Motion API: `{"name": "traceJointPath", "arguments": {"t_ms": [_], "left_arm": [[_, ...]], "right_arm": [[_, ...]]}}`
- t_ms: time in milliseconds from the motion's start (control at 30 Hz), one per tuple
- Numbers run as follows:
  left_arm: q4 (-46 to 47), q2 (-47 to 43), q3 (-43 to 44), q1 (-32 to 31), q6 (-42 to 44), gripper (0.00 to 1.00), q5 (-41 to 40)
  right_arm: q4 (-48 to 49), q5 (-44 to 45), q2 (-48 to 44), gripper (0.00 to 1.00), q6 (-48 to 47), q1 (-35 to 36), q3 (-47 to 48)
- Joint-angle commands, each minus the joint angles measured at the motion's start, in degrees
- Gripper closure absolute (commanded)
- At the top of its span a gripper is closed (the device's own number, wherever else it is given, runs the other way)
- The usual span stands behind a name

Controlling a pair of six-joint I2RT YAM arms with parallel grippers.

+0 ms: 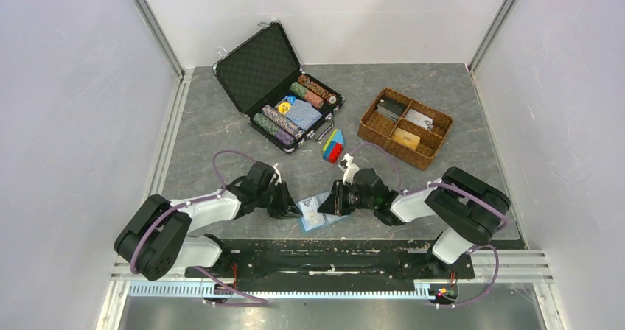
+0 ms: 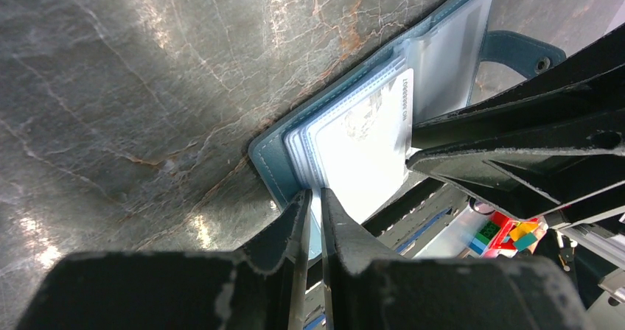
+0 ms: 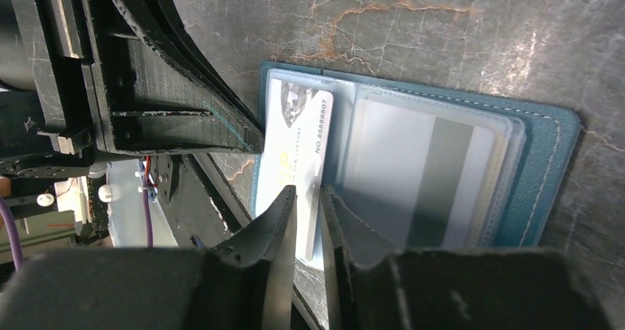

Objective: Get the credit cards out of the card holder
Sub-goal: Remove the credit card from the card holder.

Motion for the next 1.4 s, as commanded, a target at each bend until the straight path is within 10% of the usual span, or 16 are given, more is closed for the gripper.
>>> {"name": "traceJointPath", "arguments": {"t_ms": [0,133,1367], "left_arm": [[-3.1,2.4,-1.3,-0.2,0.7,0.82,-5.7],[-3.1,2.8,-1.2,-0.2,0.9,0.82,-5.7],[-11.7,0.0,5.8,-0.2,4.1,0.71,-9.0]], "right_arm": [[5.8,-1.7,0.6,0.84,1.7,-0.4,-1.0],[6.6,-2.0,0.2,1.0,1.5,-1.0,-1.7],[-3.0,0.6,-17.6,1.0,-3.7,-7.2,-11.5]]}}
